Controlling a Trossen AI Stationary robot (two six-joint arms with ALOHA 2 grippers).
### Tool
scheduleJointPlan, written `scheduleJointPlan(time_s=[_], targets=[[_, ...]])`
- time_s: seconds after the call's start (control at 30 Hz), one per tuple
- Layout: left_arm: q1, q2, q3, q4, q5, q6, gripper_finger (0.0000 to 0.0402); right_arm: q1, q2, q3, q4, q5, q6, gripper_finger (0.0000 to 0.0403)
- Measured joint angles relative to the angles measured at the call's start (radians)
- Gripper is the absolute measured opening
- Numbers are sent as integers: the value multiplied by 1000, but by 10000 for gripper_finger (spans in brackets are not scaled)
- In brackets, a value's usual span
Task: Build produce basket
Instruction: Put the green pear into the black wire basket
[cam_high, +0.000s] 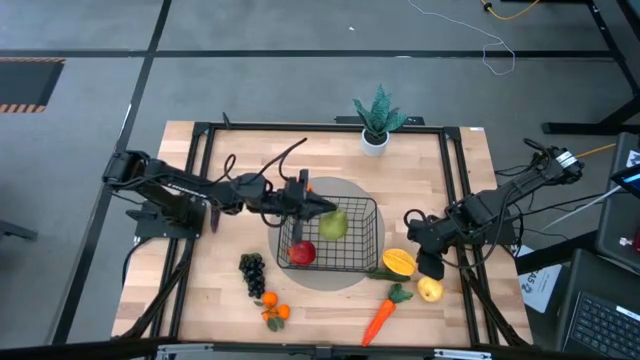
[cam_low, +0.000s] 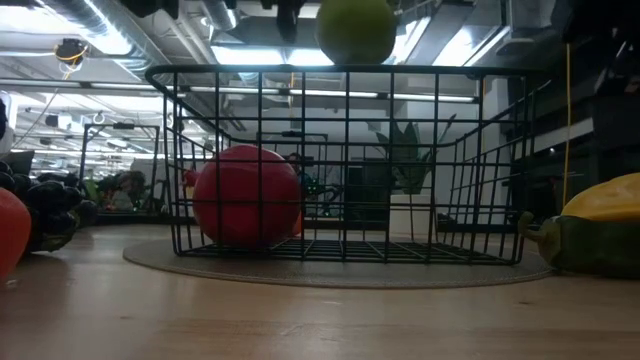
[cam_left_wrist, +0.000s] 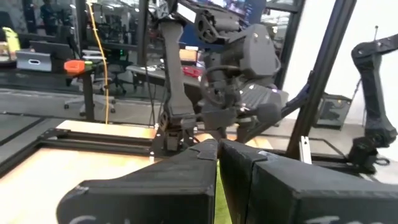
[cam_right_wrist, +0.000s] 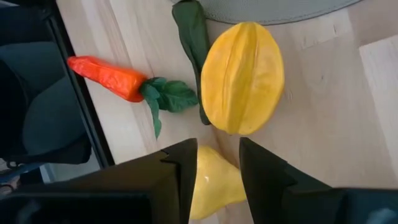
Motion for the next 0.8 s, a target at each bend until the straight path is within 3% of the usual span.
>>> scheduleJointPlan(time_s=[0.27,0.4,0.8], targets=[[18,92,46,25,5,-28,0,0,0,0,0,4,-2,110],[18,138,99,19,78,-26,0,0,0,0,0,6,-3,110],[31,170,175,-173,104,-18,0,0,0,1,2,8,-1,110]])
